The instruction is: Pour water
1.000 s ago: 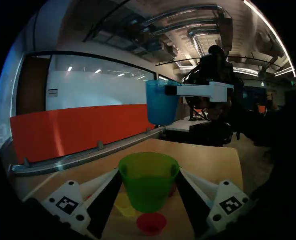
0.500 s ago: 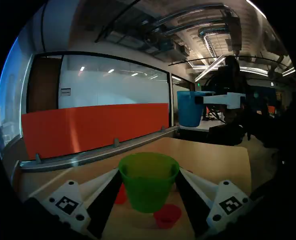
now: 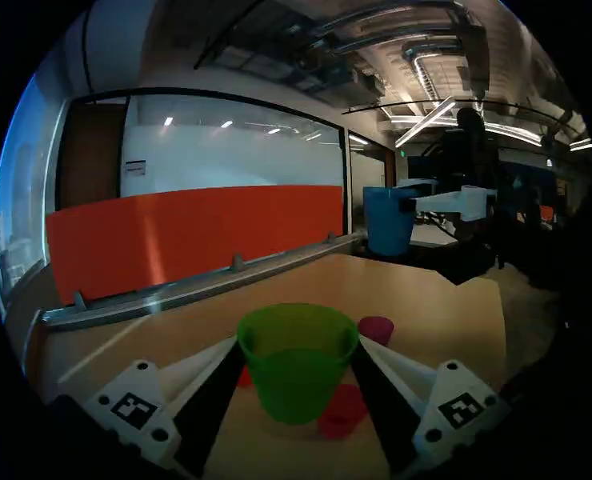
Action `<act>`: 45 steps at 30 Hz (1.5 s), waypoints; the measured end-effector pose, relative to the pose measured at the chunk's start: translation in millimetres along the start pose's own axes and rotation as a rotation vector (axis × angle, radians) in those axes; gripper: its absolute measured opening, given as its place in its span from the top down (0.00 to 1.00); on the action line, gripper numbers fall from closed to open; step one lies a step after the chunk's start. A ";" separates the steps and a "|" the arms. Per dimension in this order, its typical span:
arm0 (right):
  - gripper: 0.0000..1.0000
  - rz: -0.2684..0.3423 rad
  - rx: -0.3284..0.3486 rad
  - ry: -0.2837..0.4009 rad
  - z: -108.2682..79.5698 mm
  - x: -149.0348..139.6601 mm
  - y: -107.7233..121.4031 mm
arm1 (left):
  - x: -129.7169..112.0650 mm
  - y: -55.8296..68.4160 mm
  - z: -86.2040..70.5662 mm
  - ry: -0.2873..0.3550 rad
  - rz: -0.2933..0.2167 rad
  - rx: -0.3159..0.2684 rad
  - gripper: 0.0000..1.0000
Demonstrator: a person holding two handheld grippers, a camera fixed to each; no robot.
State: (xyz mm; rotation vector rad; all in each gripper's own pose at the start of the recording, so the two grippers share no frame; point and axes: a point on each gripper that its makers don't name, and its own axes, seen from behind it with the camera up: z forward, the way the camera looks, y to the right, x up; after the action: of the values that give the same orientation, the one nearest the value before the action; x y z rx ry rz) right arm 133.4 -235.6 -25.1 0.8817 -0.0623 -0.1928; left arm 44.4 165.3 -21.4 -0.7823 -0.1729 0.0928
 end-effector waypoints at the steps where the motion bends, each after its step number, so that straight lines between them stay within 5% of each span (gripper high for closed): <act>1: 0.08 0.003 0.002 -0.005 0.6 -2.9 -0.5 | -2.2 -0.5 -0.1 -0.006 -0.002 0.000 0.14; 24: 0.07 -0.030 0.061 -0.170 11.9 -72.8 -8.6 | -52.2 -14.9 9.0 -0.167 -0.036 -0.010 0.14; 45: 0.07 -0.042 0.117 -0.354 19.0 -142.4 -7.5 | -98.3 -33.5 19.4 -0.299 -0.004 0.014 0.14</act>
State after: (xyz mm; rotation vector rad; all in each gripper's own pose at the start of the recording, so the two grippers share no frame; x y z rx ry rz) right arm -9.9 -227.2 -15.2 0.9576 -0.3885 -0.3861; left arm -55.1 140.6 4.1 -0.7517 -0.4564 0.2072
